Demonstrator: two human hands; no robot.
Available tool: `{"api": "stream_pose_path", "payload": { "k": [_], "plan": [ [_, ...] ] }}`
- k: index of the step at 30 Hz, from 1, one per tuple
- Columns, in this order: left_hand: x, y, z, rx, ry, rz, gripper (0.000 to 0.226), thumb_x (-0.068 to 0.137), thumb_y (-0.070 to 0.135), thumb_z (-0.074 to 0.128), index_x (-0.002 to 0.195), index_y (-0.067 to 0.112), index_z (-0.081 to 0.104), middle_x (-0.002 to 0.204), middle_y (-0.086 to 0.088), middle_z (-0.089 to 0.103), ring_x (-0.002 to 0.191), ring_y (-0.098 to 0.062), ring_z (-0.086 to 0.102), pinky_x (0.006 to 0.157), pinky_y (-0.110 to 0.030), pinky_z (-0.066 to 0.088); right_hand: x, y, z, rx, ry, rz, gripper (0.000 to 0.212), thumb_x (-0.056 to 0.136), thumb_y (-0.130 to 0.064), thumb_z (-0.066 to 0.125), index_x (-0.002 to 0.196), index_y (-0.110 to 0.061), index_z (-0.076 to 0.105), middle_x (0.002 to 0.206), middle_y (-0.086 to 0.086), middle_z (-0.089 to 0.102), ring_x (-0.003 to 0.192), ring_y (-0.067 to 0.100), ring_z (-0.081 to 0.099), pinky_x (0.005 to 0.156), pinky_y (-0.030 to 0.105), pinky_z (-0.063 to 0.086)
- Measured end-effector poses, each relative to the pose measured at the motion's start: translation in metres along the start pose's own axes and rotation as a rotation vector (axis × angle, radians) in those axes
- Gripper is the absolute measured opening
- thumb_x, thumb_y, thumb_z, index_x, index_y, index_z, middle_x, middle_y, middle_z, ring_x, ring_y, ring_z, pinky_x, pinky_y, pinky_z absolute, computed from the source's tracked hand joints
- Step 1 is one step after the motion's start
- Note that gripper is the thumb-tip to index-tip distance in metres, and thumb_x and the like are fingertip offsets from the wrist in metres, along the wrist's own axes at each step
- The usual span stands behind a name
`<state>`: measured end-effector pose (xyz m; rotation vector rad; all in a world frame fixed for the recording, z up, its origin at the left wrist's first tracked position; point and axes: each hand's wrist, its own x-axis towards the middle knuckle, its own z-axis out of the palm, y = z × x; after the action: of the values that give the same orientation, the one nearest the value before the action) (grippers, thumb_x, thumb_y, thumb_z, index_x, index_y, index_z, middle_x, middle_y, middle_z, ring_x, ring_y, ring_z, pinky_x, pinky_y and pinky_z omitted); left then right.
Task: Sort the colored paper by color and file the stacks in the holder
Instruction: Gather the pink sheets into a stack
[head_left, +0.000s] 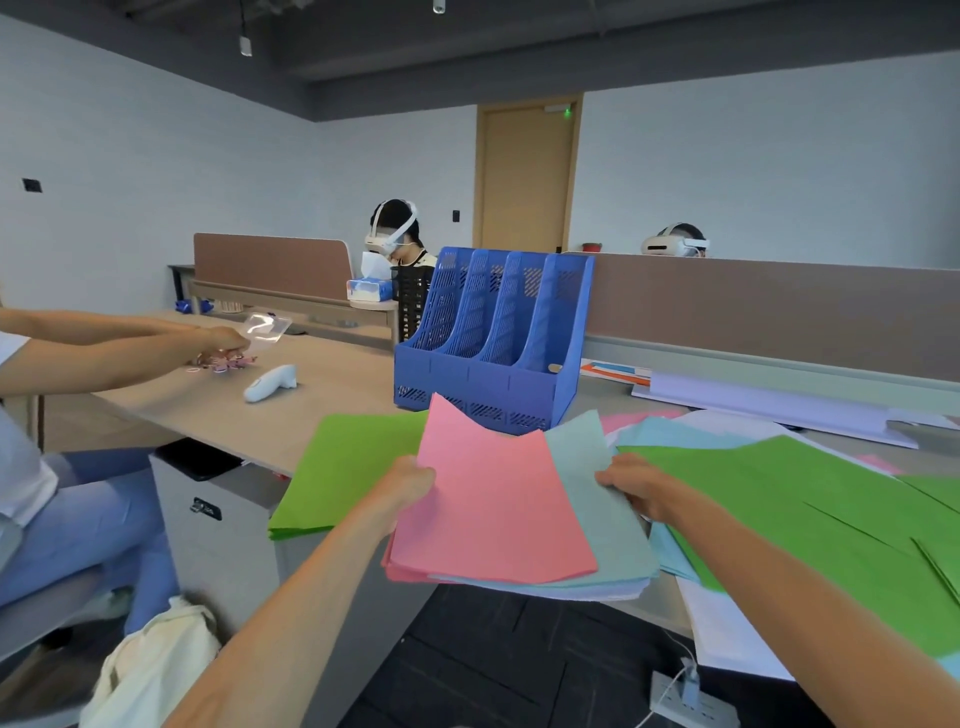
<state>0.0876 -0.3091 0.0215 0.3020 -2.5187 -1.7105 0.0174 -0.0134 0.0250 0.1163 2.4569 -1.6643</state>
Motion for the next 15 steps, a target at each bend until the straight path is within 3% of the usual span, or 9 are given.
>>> {"api": "stream_pose_path", "payload": {
  "k": [3,8,12,15],
  "plan": [
    [0.003,0.003,-0.004,-0.012,0.005,-0.008,0.028,0.09,-0.001,0.037,0.101,0.008,0.062,0.095,-0.013,0.064,0.08,-0.024,0.059,0.062,-0.026,0.044,-0.009,-0.01,-0.025,0.011,0.102,-0.053,0.023,0.086,0.013,0.042,0.086,0.001,0.062,0.077,0.013,0.064,0.061,0.022,0.059,0.054,0.025,0.051],
    [0.01,0.005,-0.008,0.029,0.006,-0.01,0.028,0.091,0.002,0.039,0.102,0.007,0.063,0.101,-0.014,0.065,0.089,-0.026,0.061,0.075,-0.031,0.047,-0.019,-0.023,-0.102,-0.094,0.292,-0.098,0.022,0.084,0.008,0.049,0.071,-0.007,0.058,0.07,0.011,0.059,0.058,0.02,0.054,0.055,0.026,0.044],
    [0.012,0.006,-0.005,0.103,-0.005,-0.015,0.028,0.09,0.001,0.039,0.106,0.005,0.062,0.102,-0.014,0.063,0.088,-0.026,0.059,0.074,-0.031,0.046,-0.027,-0.021,-0.148,-0.069,0.379,-0.08,0.017,0.088,0.005,0.053,0.074,-0.004,0.053,0.073,0.013,0.054,0.057,0.021,0.048,0.055,0.028,0.04],
    [0.014,0.006,-0.002,0.166,-0.002,-0.019,0.031,0.089,0.002,0.04,0.111,0.0,0.061,0.109,-0.018,0.064,0.093,-0.029,0.061,0.079,-0.033,0.048,-0.026,-0.015,-0.161,0.007,0.387,-0.066,0.004,0.089,0.003,0.055,0.089,0.0,0.057,0.087,0.018,0.057,0.064,0.025,0.052,0.062,0.032,0.044]
  ]
}}
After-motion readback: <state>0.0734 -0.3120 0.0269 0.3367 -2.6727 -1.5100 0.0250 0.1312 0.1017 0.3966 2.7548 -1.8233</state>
